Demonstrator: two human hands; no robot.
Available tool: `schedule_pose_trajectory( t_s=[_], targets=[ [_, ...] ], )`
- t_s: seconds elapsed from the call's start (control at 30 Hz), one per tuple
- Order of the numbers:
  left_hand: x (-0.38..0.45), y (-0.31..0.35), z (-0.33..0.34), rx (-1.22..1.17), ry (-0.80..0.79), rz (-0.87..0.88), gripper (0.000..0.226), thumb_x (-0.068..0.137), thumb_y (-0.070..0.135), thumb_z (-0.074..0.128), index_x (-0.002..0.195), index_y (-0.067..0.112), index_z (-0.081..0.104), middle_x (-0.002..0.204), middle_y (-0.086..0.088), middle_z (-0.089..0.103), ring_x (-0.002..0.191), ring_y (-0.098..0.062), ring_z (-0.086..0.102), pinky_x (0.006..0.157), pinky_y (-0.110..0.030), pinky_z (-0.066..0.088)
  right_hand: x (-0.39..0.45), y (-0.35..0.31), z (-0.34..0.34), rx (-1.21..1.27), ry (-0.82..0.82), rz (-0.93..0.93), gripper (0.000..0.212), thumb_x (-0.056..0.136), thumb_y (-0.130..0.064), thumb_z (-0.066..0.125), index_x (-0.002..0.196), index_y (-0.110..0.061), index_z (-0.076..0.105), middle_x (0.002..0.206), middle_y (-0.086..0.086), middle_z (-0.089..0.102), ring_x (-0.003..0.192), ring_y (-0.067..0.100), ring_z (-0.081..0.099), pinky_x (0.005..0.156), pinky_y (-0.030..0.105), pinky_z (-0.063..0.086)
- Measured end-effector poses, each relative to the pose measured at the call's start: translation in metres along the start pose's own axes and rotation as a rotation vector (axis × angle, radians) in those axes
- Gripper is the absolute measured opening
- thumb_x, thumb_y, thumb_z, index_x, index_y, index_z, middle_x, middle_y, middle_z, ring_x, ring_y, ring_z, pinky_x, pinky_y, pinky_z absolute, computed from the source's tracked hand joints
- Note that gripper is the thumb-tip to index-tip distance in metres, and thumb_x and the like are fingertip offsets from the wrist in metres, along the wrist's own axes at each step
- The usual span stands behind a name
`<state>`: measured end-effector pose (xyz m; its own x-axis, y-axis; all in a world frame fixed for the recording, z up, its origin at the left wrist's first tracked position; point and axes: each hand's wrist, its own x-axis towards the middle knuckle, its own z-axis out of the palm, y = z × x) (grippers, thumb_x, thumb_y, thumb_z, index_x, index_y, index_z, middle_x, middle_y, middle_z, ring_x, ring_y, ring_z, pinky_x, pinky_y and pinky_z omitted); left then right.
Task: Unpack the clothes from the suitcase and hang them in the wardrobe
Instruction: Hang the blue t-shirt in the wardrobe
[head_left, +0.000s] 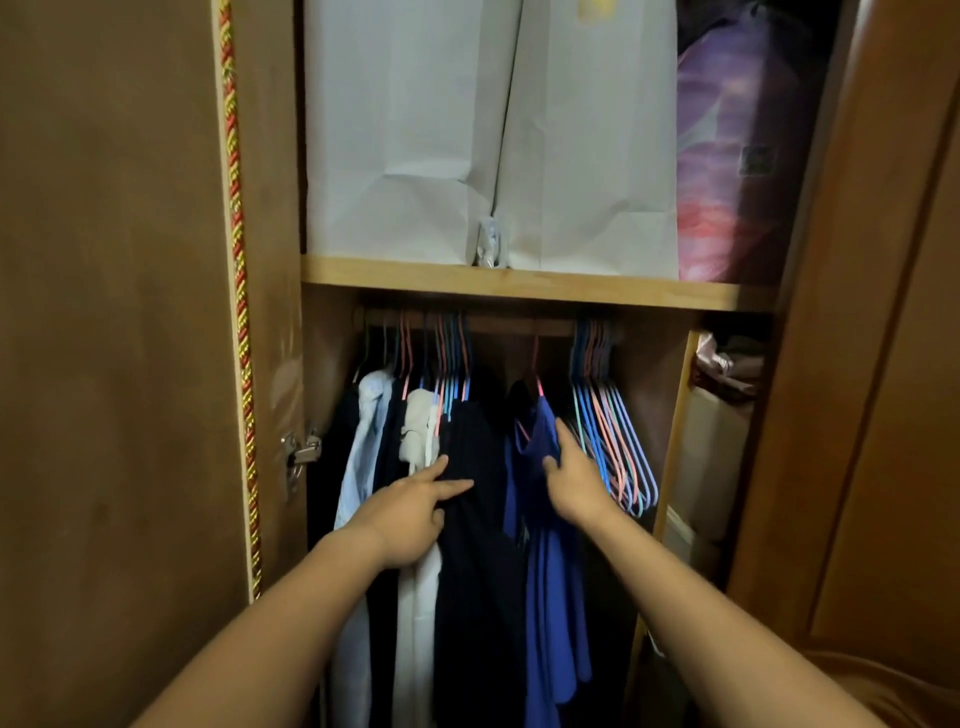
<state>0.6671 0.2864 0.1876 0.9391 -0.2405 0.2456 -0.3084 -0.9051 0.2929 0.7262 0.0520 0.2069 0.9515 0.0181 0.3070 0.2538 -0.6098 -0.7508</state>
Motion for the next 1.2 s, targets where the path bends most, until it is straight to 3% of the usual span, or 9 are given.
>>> schedule_pose_trajectory(
  t_s=[0.1,0.23,0.33,0.43,0.47,0.57,0.63,0.97,1.2],
  targets=[
    [0.004,-0.008,0.004,-0.083,0.009,0.005,0.062,0.100,0.015,0.043,0.148,0.054,0.036,0.166,0.018,0.013,0.149,-0.015,0.028,0.118,-0.026,0.027,-0.005,0.000,0.019,0.034,0.045,0.051,0.062,0.098,-0.002,0.043,0.155,-0.021,0.030,0.140,0.013,0.054,0.126,0.034,0.054,0.101,0.031,0.040],
    [0.007,-0.003,0.005,-0.258,0.050,-0.021,0.082,0.094,0.008,0.044,0.156,0.044,0.004,0.161,0.013,0.032,0.142,-0.020,0.044,0.112,-0.033,0.037,0.004,-0.036,0.068,0.072,-0.123,-0.036,0.059,0.087,0.003,0.046,0.142,-0.018,0.047,0.136,0.013,0.058,0.127,0.033,0.054,0.106,0.034,0.042],
    [0.005,0.005,-0.002,-0.214,0.113,-0.034,0.092,0.093,0.013,0.045,0.149,0.061,-0.010,0.155,0.007,0.044,0.128,-0.023,0.057,0.100,-0.033,0.045,0.003,-0.041,0.065,0.008,-0.289,-0.097,0.069,0.086,-0.012,0.047,0.151,-0.027,0.032,0.140,0.012,0.055,0.126,0.031,0.054,0.108,0.037,0.043],
    [0.003,0.010,-0.006,-0.081,0.088,-0.034,0.089,0.094,0.013,0.041,0.147,0.066,-0.006,0.143,-0.002,0.056,0.110,-0.028,0.062,0.086,-0.038,0.050,-0.012,-0.031,0.017,-0.080,-0.584,-0.176,0.073,0.097,-0.016,0.060,0.157,-0.027,0.021,0.147,-0.013,0.036,0.137,0.007,0.034,0.109,0.017,0.029],
    [0.002,0.012,-0.006,-0.058,0.084,-0.043,0.088,0.094,0.012,0.040,0.148,0.065,-0.006,0.137,-0.004,0.058,0.102,-0.028,0.062,0.080,-0.038,0.049,-0.013,-0.017,0.006,-0.178,-0.568,-0.203,0.070,0.097,-0.021,0.062,0.157,-0.027,0.025,0.148,-0.014,0.034,0.139,0.006,0.029,0.111,0.018,0.026],
    [0.002,0.014,-0.006,-0.048,0.076,-0.085,0.087,0.095,0.013,0.040,0.150,0.061,-0.007,0.103,0.002,0.059,0.080,-0.020,0.056,0.070,-0.038,0.049,-0.017,0.016,-0.015,-0.727,0.050,-0.333,0.054,0.093,-0.024,0.063,0.144,-0.021,0.045,0.139,0.005,0.045,0.129,0.024,0.039,0.106,0.036,0.038],
    [0.003,0.015,-0.006,-0.053,0.069,-0.108,0.086,0.095,0.013,0.041,0.152,0.057,-0.006,0.091,0.008,0.053,0.076,-0.017,0.055,0.066,-0.036,0.047,-0.013,0.029,-0.020,-1.032,0.211,-0.291,0.046,0.087,-0.015,0.064,0.131,-0.013,0.050,0.124,0.011,0.050,0.114,0.028,0.045,0.095,0.038,0.041],
    [0.000,0.029,-0.008,0.050,0.074,-0.137,0.094,0.091,0.008,0.041,0.151,0.059,-0.011,0.134,0.005,0.053,0.085,-0.022,0.058,0.065,-0.036,0.048,0.002,0.032,-0.022,-1.287,0.191,-0.261,0.028,0.093,-0.021,0.050,0.120,-0.014,0.051,0.118,0.011,0.051,0.109,0.030,0.048,0.091,0.041,0.038],
    [-0.004,0.030,-0.009,0.079,0.065,-0.152,0.101,0.091,0.003,0.042,0.148,0.060,-0.019,0.133,0.000,0.054,0.072,-0.020,0.053,0.058,-0.035,0.044,0.007,0.030,-0.018,-1.368,0.167,-0.195,0.032,0.097,-0.009,0.045,0.128,-0.002,0.050,0.119,0.016,0.055,0.109,0.032,0.053,0.089,0.037,0.044]
  ],
)
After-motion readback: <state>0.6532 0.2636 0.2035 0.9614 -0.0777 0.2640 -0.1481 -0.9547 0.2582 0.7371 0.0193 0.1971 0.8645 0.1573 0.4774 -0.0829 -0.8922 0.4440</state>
